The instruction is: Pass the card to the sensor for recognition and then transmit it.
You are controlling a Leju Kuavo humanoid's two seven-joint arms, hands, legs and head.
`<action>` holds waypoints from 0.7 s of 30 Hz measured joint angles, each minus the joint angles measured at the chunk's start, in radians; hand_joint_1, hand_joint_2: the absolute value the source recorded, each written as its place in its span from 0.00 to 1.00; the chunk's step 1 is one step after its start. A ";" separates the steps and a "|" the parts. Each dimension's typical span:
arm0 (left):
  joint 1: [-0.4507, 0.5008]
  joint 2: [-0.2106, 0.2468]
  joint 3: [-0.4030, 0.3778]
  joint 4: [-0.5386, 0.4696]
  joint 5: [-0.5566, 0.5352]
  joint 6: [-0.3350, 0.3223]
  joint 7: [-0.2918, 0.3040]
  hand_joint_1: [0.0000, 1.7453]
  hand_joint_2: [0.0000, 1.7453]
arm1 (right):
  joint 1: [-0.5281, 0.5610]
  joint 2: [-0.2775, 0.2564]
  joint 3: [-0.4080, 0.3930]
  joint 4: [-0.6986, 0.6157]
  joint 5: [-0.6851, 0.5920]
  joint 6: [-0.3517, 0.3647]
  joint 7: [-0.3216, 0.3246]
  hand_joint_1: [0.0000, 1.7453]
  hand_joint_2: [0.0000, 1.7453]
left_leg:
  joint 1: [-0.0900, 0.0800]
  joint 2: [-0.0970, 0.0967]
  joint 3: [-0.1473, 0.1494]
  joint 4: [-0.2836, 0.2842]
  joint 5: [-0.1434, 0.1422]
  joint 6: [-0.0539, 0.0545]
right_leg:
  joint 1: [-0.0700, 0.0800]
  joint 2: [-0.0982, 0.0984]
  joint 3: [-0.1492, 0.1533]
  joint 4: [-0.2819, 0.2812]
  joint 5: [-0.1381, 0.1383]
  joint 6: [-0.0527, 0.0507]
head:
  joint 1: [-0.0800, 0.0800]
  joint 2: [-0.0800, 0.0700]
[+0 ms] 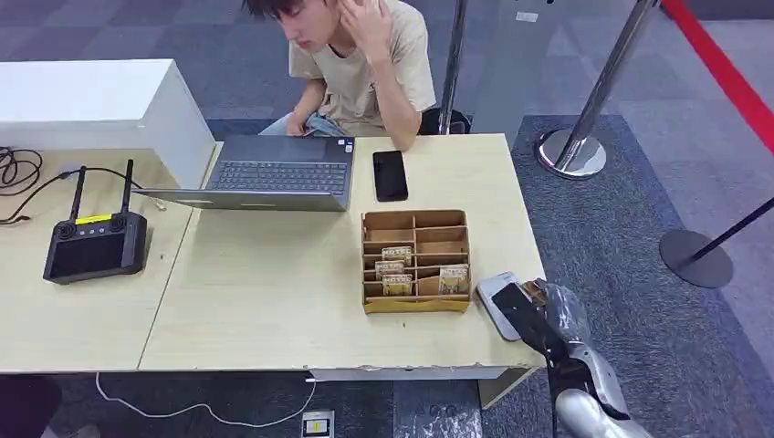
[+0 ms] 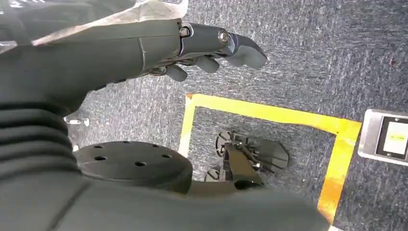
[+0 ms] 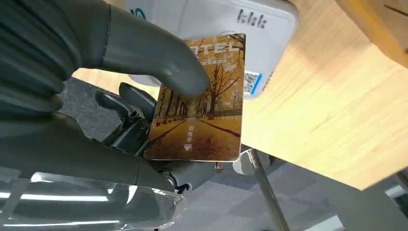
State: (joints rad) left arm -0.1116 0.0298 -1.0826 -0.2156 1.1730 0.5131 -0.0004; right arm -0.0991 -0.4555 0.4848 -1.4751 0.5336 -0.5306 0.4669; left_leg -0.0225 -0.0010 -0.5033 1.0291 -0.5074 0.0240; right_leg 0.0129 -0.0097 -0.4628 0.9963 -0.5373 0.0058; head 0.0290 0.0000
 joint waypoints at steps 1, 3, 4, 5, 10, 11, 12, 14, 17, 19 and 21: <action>0.000 0.000 0.000 0.000 0.000 0.000 0.000 0.00 0.00 | 0.000 -0.003 0.001 -0.002 0.002 0.000 0.002 1.00 1.00 | 0.000 0.000 0.000 0.000 0.000 0.000 | 0.000 0.000 0.000 0.000 0.000 0.000 | 0.000 0.000; 0.000 0.000 0.000 0.000 0.001 0.000 0.000 0.00 0.00 | 0.000 -0.008 0.005 -0.005 0.003 0.001 0.003 1.00 1.00 | 0.000 0.000 0.000 0.000 0.000 0.000 | 0.000 0.000 0.000 0.000 0.000 0.000 | 0.000 0.000; 0.000 0.000 0.000 0.000 0.001 0.000 0.000 0.00 0.00 | 0.000 -0.010 0.007 -0.006 0.004 0.001 0.003 1.00 1.00 | 0.000 0.000 0.000 0.000 0.000 0.000 | 0.000 0.000 0.000 0.000 0.000 0.000 | 0.000 0.000; 0.000 0.000 0.000 0.000 0.001 0.000 0.000 0.00 0.00 | 0.000 -0.012 0.006 -0.008 0.005 0.001 0.005 1.00 1.00 | 0.000 0.000 0.000 0.000 0.000 0.000 | 0.000 0.000 0.000 0.000 0.000 0.000 | 0.000 0.000; 0.000 0.000 0.000 0.001 0.002 0.001 -0.002 0.00 0.00 | 0.000 -0.018 0.008 -0.009 0.010 0.001 0.006 1.00 1.00 | 0.000 0.000 0.000 0.000 0.000 0.000 | 0.000 0.000 0.000 0.000 0.000 0.000 | 0.000 0.000; 0.000 0.000 0.000 0.001 0.002 0.002 -0.002 0.00 0.00 | 0.000 -0.019 0.008 -0.011 0.012 0.000 0.006 1.00 1.00 | 0.000 0.000 0.000 0.000 0.000 0.000 | 0.000 0.000 0.000 0.000 0.000 0.000 | 0.000 0.000; 0.000 0.000 0.000 0.001 0.001 0.002 -0.002 0.00 0.00 | 0.000 -0.019 0.008 -0.016 0.014 0.000 0.006 1.00 1.00 | 0.000 0.000 0.000 0.000 0.000 0.000 | 0.000 0.000 0.000 0.000 0.000 0.000 | 0.000 0.000; 0.000 0.000 0.000 0.001 -0.002 0.002 -0.002 0.00 0.00 | 0.000 -0.021 0.008 -0.025 0.018 0.002 0.006 1.00 1.00 | 0.000 0.000 0.000 0.000 0.000 0.000 | 0.000 0.000 0.000 0.000 0.000 0.000 | 0.000 0.000; 0.000 0.000 0.000 0.001 -0.003 0.002 -0.002 0.00 0.00 | -0.006 -0.030 0.006 -0.052 0.033 0.007 0.006 1.00 1.00 | 0.000 0.000 0.000 0.000 0.000 0.000 | 0.000 0.000 0.000 0.000 0.000 0.000 | 0.000 0.000; 0.000 0.000 0.000 0.001 -0.003 0.002 -0.002 0.00 0.00 | -0.015 -0.036 0.006 -0.079 0.039 0.023 0.004 1.00 1.00 | 0.000 0.000 0.000 0.000 0.000 0.000 | 0.000 0.000 0.000 0.000 0.000 0.000 | 0.000 0.000; 0.000 0.000 0.000 0.002 -0.003 0.002 -0.002 0.00 0.00 | -0.032 -0.044 0.006 -0.113 0.044 0.053 0.004 1.00 1.00 | 0.000 0.000 0.000 0.000 0.000 0.000 | 0.000 0.000 0.000 0.000 0.000 0.000 | 0.000 0.000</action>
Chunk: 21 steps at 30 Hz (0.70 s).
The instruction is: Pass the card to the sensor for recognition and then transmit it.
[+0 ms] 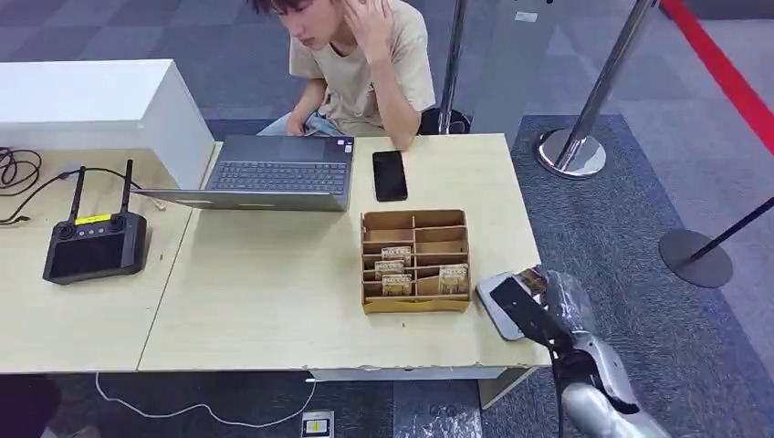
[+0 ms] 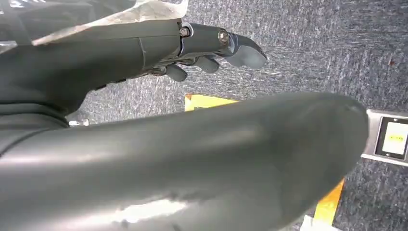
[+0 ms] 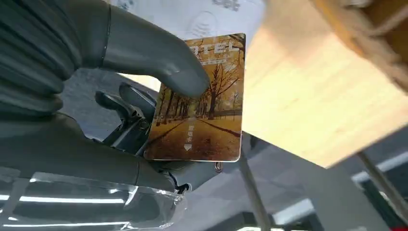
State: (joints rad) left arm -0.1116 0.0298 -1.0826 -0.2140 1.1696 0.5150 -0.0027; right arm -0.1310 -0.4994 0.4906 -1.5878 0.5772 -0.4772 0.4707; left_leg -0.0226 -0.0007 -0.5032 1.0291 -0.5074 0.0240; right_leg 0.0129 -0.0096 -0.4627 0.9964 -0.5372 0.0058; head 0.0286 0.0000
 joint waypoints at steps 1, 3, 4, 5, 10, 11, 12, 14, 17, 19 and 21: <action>0.000 0.000 0.000 0.000 -0.002 0.000 0.000 0.00 0.00 | -0.011 -0.004 0.000 -0.014 0.001 0.019 0.001 1.00 1.00 | 0.000 0.000 0.000 0.000 0.000 0.000 | 0.000 0.000 0.000 0.000 0.000 0.000 | 0.000 0.000; 0.000 0.000 0.000 0.000 -0.006 -0.001 0.000 0.00 0.00 | -0.037 -0.014 -0.001 -0.049 0.018 0.048 0.001 1.00 1.00 | 0.000 0.000 0.000 0.000 0.000 0.000 | 0.000 0.000 0.000 0.000 0.000 0.000 | 0.000 0.000; 0.000 0.000 0.000 0.000 -0.008 -0.001 0.000 0.00 0.00 | -0.050 -0.018 -0.001 -0.068 0.027 0.058 0.000 1.00 1.00 | 0.000 0.000 0.000 0.000 0.000 0.000 | 0.000 0.000 0.000 0.000 0.000 0.000 | 0.000 0.000; 0.000 0.000 0.000 0.000 -0.008 -0.001 -0.001 0.00 0.00 | -0.065 -0.021 -0.001 -0.084 0.032 0.064 -0.002 1.00 1.00 | 0.000 0.000 0.000 0.000 0.000 0.000 | 0.000 0.000 0.000 0.000 0.000 0.000 | 0.000 0.000; 0.000 0.000 0.000 0.000 -0.007 0.001 -0.009 0.00 0.00 | -0.122 -0.040 -0.001 -0.190 0.014 0.125 0.013 1.00 1.00 | 0.000 0.000 0.000 0.000 0.000 0.000 | 0.000 0.000 0.000 0.000 0.000 0.000 | 0.000 0.000; 0.000 0.000 0.000 0.000 -0.007 0.001 -0.010 0.00 0.00 | -0.130 -0.045 -0.001 -0.205 0.001 0.141 0.022 1.00 1.00 | 0.000 0.000 0.000 0.000 0.000 0.000 | 0.000 0.000 0.000 0.000 0.000 0.000 | 0.000 0.000; 0.000 0.000 0.000 0.000 -0.007 0.002 -0.010 0.00 0.00 | -0.138 -0.051 -0.001 -0.222 -0.023 0.163 0.031 1.00 1.00 | 0.000 0.000 0.000 0.000 0.000 0.000 | 0.000 0.000 0.000 0.000 0.000 0.000 | 0.000 0.000; 0.000 0.000 0.000 0.000 -0.007 0.002 -0.011 0.00 0.00 | -0.152 -0.066 0.000 -0.241 -0.078 0.209 0.048 1.00 1.00 | 0.000 0.000 0.000 0.000 0.000 0.000 | 0.000 0.000 0.000 0.000 0.000 0.000 | 0.000 0.000; 0.001 0.000 0.000 0.001 -0.007 0.003 -0.011 0.00 0.00 | -0.168 -0.097 0.001 -0.256 -0.148 0.254 0.063 1.00 1.00 | 0.000 0.000 0.000 0.000 0.000 0.000 | 0.000 0.000 0.000 0.000 0.000 0.000 | 0.000 0.000; 0.000 0.000 0.000 0.001 -0.007 0.003 -0.011 0.00 0.00 | -0.177 -0.118 0.001 -0.255 -0.175 0.274 0.077 1.00 1.00 | 0.000 0.000 0.000 0.000 0.000 0.000 | 0.000 0.000 0.000 0.000 0.000 0.000 | 0.000 0.000; 0.001 0.000 0.000 0.001 -0.007 0.002 -0.011 0.00 0.00 | -0.187 -0.140 0.002 -0.255 -0.201 0.299 0.090 1.00 1.00 | 0.000 0.000 0.000 0.000 0.000 0.000 | 0.000 0.000 0.000 0.000 0.000 0.000 | 0.000 0.000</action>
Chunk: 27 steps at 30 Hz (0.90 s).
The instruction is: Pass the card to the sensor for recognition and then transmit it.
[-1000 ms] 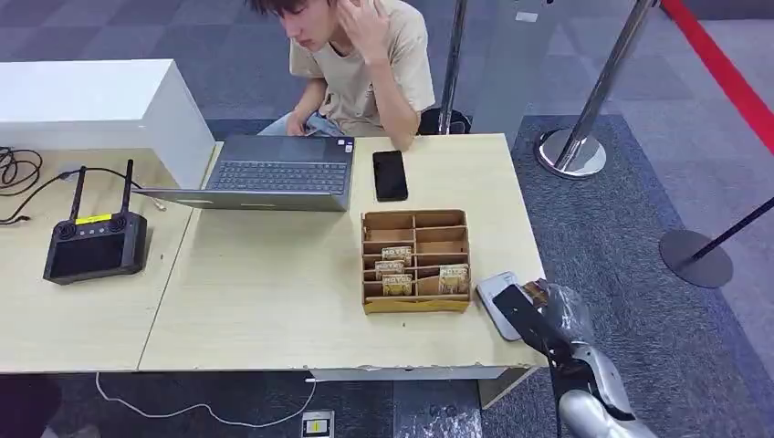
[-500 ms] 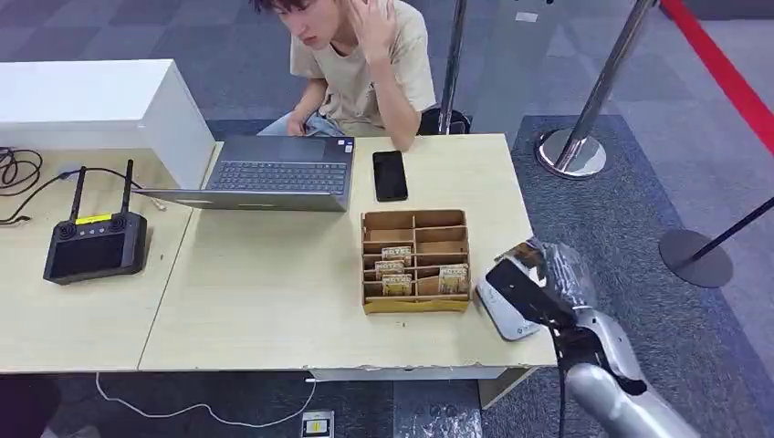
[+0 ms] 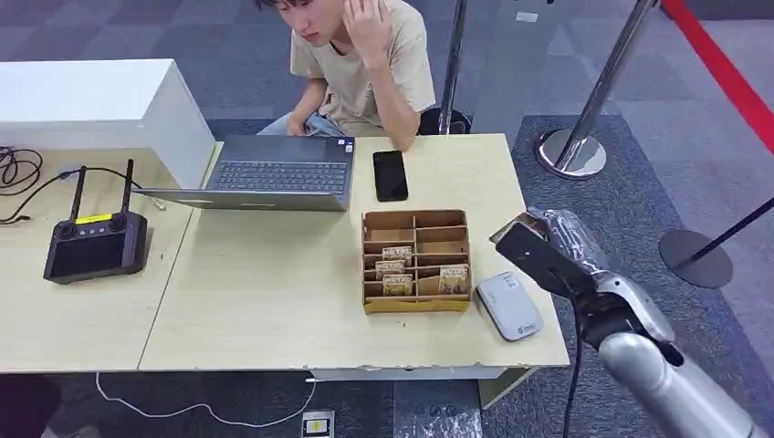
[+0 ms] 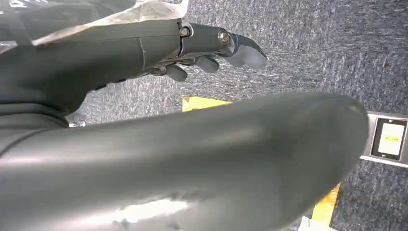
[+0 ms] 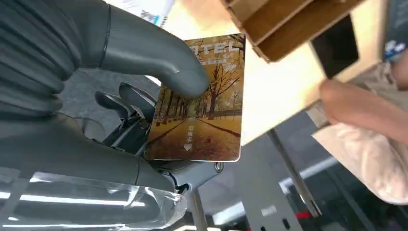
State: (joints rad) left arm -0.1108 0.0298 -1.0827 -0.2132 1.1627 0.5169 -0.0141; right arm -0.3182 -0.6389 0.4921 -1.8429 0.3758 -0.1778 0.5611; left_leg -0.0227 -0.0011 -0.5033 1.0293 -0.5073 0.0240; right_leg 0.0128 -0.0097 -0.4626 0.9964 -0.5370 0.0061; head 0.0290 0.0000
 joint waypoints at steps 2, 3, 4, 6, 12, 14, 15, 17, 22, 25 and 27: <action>0.000 0.000 0.000 0.000 0.000 -0.003 0.000 0.00 0.00 | -0.015 -0.017 0.002 0.002 -0.024 0.034 0.016 1.00 1.00 | 0.000 0.000 0.000 0.000 0.000 0.000 | 0.000 0.000 0.000 0.000 0.000 0.000 | 0.000 0.000; 0.000 0.000 0.000 0.000 0.000 -0.006 0.000 0.00 0.00 | -0.021 -0.026 0.005 0.002 -0.035 0.050 0.024 1.00 1.00 | 0.000 0.000 0.000 0.000 0.000 0.000 | 0.000 0.000 0.000 0.000 0.000 0.000 | 0.000 0.000; 0.000 0.000 0.000 0.000 0.000 -0.006 0.000 0.00 0.00 | -0.028 -0.037 0.008 0.002 -0.048 0.065 0.030 1.00 1.00 | 0.000 0.000 0.000 0.000 0.000 0.000 | 0.000 0.000 0.000 0.000 0.000 0.000 | 0.000 0.000; 0.000 0.000 0.000 0.000 0.000 -0.009 0.000 0.00 0.00 | -0.040 -0.052 0.016 0.004 -0.068 0.087 0.036 1.00 1.00 | 0.000 0.000 0.000 0.000 0.000 0.000 | 0.000 0.000 0.000 0.000 0.000 0.000 | 0.000 0.000; 0.000 0.000 0.000 0.000 0.000 -0.014 0.000 0.00 0.00 | -0.059 -0.086 0.039 0.011 -0.079 0.095 0.040 1.00 1.00 | 0.000 0.000 0.000 0.000 0.000 0.000 | 0.000 0.000 0.000 0.000 0.000 0.000 | 0.000 0.000; 0.000 0.000 0.000 0.000 0.000 -0.014 0.000 0.00 0.00 | -0.061 -0.092 0.045 0.012 -0.079 0.095 0.040 1.00 1.00 | 0.000 0.000 0.000 0.000 0.000 0.000 | 0.000 0.000 0.000 0.000 0.000 0.000 | 0.000 0.000; 0.000 0.000 0.000 0.000 0.000 -0.014 0.000 0.00 0.00 | -0.062 -0.095 0.049 0.013 -0.079 0.095 0.040 1.00 1.00 | 0.000 0.000 0.000 0.000 0.000 0.000 | 0.000 0.000 0.000 0.000 0.000 0.000 | 0.000 0.000; 0.000 0.000 0.000 0.000 0.000 -0.014 0.000 0.00 0.00 | -0.063 -0.097 0.051 0.013 -0.079 0.095 0.040 1.00 1.00 | 0.000 0.000 0.000 0.000 0.000 0.000 | 0.000 0.000 0.000 0.000 0.000 0.000 | 0.000 0.000; 0.000 0.000 0.000 0.000 -0.001 -0.016 0.000 0.00 0.00 | -0.076 -0.107 0.071 0.022 -0.111 0.135 0.047 1.00 1.00 | 0.000 0.000 0.000 0.000 0.000 0.000 | 0.000 0.000 0.000 0.000 0.000 0.000 | 0.000 0.000; -0.001 0.000 0.000 0.000 -0.007 -0.017 -0.003 0.00 0.00 | -0.100 -0.120 0.092 0.035 -0.164 0.194 0.051 1.00 1.00 | 0.000 0.000 -0.001 0.000 0.000 0.000 | 0.000 0.000 0.000 0.000 0.000 0.000 | 0.000 0.000; -0.001 0.000 0.000 0.000 -0.013 -0.021 -0.003 0.00 0.00 | -0.125 -0.126 0.106 0.056 -0.193 0.218 0.046 1.00 1.00 | 0.000 0.000 -0.001 0.000 0.000 0.000 | 0.000 0.000 0.000 0.000 0.000 0.000 | 0.000 0.000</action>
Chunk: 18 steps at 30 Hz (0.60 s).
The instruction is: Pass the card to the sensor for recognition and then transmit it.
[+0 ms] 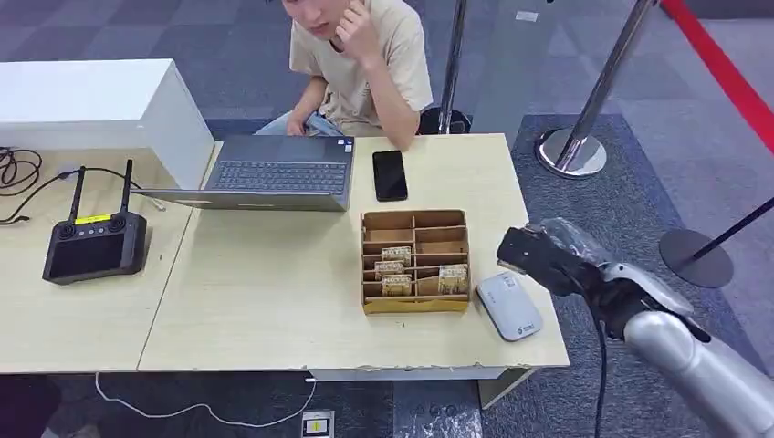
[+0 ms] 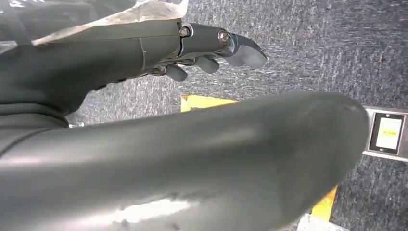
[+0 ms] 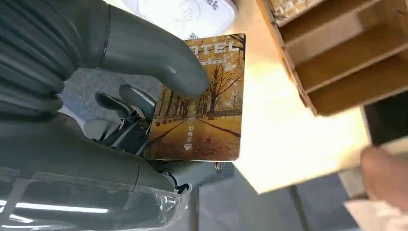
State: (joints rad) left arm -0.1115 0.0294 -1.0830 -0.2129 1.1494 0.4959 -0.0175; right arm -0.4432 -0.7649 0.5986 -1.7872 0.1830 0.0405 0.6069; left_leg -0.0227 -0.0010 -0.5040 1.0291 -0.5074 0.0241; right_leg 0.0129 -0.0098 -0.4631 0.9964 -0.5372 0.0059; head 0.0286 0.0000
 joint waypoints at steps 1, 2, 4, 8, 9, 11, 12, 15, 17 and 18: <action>0.000 0.000 0.000 0.000 -0.005 -0.002 0.000 0.00 0.00 | -0.011 0.000 0.005 0.010 -0.011 0.009 -0.006 1.00 1.00 | 0.000 0.000 0.000 0.000 0.000 0.000 | 0.000 0.000 0.000 0.000 0.000 0.000 | 0.000 0.000; 0.000 -0.001 0.000 0.000 -0.013 -0.003 0.000 0.00 0.00 | -0.029 0.000 0.016 0.027 -0.027 0.024 -0.014 1.00 1.00 | 0.000 0.000 0.000 0.000 0.000 0.000 | 0.000 0.000 0.000 0.000 0.000 0.000 | 0.000 0.000; -0.001 -0.002 0.000 0.000 -0.021 -0.005 0.003 0.00 0.00 | -0.058 0.000 0.037 0.056 -0.041 0.048 -0.022 1.00 1.00 | 0.000 0.000 0.000 0.000 0.000 0.000 | 0.000 0.000 0.000 0.000 0.000 0.000 | 0.000 0.000; -0.001 -0.006 -0.001 0.000 -0.032 -0.005 -0.002 0.00 0.00 | -0.107 0.003 0.084 0.121 -0.065 0.084 -0.037 1.00 1.00 | 0.000 0.000 0.000 0.000 0.000 0.000 | 0.000 0.000 0.000 0.000 0.000 0.000 | 0.000 0.000; -0.001 -0.007 0.000 0.000 -0.032 -0.005 -0.003 0.00 0.00 | -0.121 0.006 0.098 0.143 -0.065 0.098 -0.039 1.00 1.00 | 0.000 0.000 0.000 0.000 0.000 0.000 | 0.000 0.000 0.000 0.000 0.000 0.000 | 0.000 0.000; -0.002 -0.010 0.000 0.000 -0.032 -0.005 -0.003 0.00 0.00 | -0.146 0.012 0.128 0.185 -0.059 0.121 -0.040 1.00 1.00 | 0.000 0.000 -0.001 0.000 0.000 0.000 | 0.000 0.000 0.000 0.000 0.000 0.000 | 0.000 0.000; -0.002 -0.011 -0.001 0.000 -0.032 -0.004 -0.003 0.00 0.00 | -0.159 0.017 0.144 0.205 -0.057 0.129 -0.042 1.00 1.00 | 0.000 0.000 0.000 0.000 0.000 0.000 | 0.000 0.000 0.000 0.000 0.000 0.000 | 0.000 0.000; -0.002 -0.013 0.000 0.000 -0.032 -0.003 -0.003 0.00 0.00 | -0.186 0.034 0.188 0.265 -0.047 0.137 -0.044 1.00 1.00 | 0.000 -0.001 -0.001 0.000 0.000 0.000 | 0.000 0.000 0.000 0.000 0.000 0.000 | 0.001 0.000; -0.002 -0.014 0.000 0.000 -0.032 -0.003 -0.003 0.00 0.00 | -0.198 0.043 0.211 0.294 -0.044 0.145 -0.045 1.00 1.00 | 0.000 -0.001 -0.001 0.000 0.000 0.000 | 0.000 -0.001 0.000 0.000 0.000 0.000 | 0.000 0.000; -0.002 -0.015 0.000 0.000 -0.032 -0.003 -0.003 0.00 0.00 | -0.206 0.048 0.223 0.311 -0.044 0.150 -0.046 1.00 1.00 | 0.000 -0.001 -0.001 0.000 0.000 0.000 | 0.000 0.000 0.000 0.000 0.000 0.000 | 0.000 0.000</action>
State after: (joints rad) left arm -0.1138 0.0141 -1.0834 -0.2132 1.1177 0.4929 -0.0202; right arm -0.6490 -0.7168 0.8213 -1.4760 0.1389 0.1903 0.5611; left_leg -0.0230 -0.0017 -0.5047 1.0292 -0.5074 0.0241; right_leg 0.0129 -0.0102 -0.4633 0.9967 -0.5371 0.0060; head 0.0286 0.0000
